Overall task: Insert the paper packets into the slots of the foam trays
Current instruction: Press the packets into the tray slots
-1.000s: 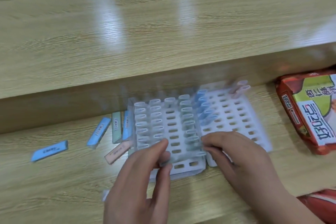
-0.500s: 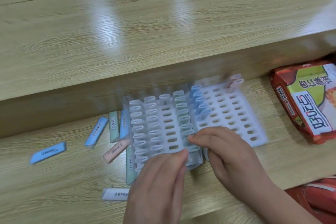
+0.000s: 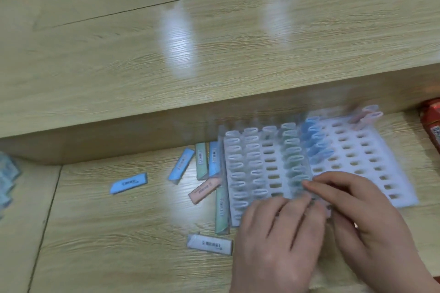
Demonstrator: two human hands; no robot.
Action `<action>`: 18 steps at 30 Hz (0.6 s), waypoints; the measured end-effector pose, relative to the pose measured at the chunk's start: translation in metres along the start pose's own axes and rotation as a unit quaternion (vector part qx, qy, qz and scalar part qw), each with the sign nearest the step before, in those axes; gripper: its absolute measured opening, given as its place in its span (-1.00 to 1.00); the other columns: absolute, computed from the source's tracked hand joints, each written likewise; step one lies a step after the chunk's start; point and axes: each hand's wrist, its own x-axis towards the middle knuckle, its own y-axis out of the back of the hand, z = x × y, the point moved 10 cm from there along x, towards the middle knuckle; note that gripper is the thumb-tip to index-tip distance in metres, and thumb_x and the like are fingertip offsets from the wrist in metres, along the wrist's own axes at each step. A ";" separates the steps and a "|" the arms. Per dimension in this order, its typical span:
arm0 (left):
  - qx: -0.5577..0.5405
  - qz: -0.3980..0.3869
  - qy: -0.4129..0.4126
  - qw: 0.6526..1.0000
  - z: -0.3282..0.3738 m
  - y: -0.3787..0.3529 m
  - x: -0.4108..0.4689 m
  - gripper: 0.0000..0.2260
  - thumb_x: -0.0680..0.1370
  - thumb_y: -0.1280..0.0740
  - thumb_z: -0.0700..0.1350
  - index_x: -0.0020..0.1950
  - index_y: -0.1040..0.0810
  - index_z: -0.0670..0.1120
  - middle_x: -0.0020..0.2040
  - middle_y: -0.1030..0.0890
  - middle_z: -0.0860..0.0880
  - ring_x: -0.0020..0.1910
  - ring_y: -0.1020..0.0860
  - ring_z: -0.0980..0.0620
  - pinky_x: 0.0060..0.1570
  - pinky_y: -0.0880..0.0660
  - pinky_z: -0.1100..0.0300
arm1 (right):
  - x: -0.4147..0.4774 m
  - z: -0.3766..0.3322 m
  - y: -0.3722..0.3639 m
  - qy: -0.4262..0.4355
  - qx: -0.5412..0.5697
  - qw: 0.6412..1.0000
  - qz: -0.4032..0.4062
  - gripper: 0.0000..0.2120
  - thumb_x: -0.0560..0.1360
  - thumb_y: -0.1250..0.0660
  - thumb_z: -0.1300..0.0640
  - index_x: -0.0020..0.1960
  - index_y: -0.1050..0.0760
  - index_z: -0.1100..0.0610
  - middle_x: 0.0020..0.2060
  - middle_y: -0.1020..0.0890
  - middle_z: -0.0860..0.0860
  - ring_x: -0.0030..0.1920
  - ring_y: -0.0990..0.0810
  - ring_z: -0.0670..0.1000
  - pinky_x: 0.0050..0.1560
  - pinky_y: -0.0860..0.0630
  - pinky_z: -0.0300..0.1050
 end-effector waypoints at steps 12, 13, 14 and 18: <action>0.024 -0.020 0.402 0.915 -0.223 0.097 -0.104 -0.78 0.49 -0.45 -0.18 0.13 -0.64 -0.02 0.13 -0.50 0.00 -0.14 -0.55 0.05 -0.11 -0.44 0.21 | -0.008 -0.144 -0.118 0.044 -0.096 0.986 -0.128 -0.72 0.38 -0.32 -0.03 -0.02 -0.73 0.01 -0.05 -0.72 -0.09 -0.29 -0.69 -0.10 -0.50 -0.50 -0.34; 0.036 -0.042 0.411 0.910 -0.233 0.097 -0.110 -0.72 0.47 -0.46 -0.20 0.17 -0.63 -0.03 0.18 -0.48 -0.02 -0.09 -0.57 -0.02 -0.09 -0.46 0.14 | -0.009 -0.142 -0.133 0.025 -0.112 0.981 -0.154 -0.71 0.31 -0.46 -0.04 -0.02 -0.73 0.03 -0.06 -0.72 -0.07 -0.32 -0.69 -0.11 -0.56 -0.47 -0.34; 0.052 -0.065 0.413 0.907 -0.242 0.096 -0.111 -0.68 0.46 -0.45 -0.18 0.21 -0.61 -0.05 0.24 -0.46 -0.05 -0.02 -0.57 -0.08 -0.07 -0.47 0.07 | -0.009 -0.137 -0.144 0.001 -0.131 0.976 -0.174 -0.61 0.17 -0.61 -0.04 -0.03 -0.73 0.05 -0.08 -0.72 -0.05 -0.36 -0.67 -0.10 -0.61 -0.44 -0.33; 0.111 -0.132 0.403 0.899 -0.272 0.088 -0.104 -0.57 0.50 -0.40 -0.12 0.38 -0.51 -0.12 0.39 -0.42 -0.18 0.22 -0.47 -0.23 0.12 -0.47 -0.12 | -0.012 -0.126 -0.165 -0.025 -0.193 0.961 -0.195 -0.48 -0.03 -0.74 0.02 -0.11 -0.71 0.10 -0.23 -0.67 0.01 -0.50 -0.57 0.02 -0.71 -0.37 -0.22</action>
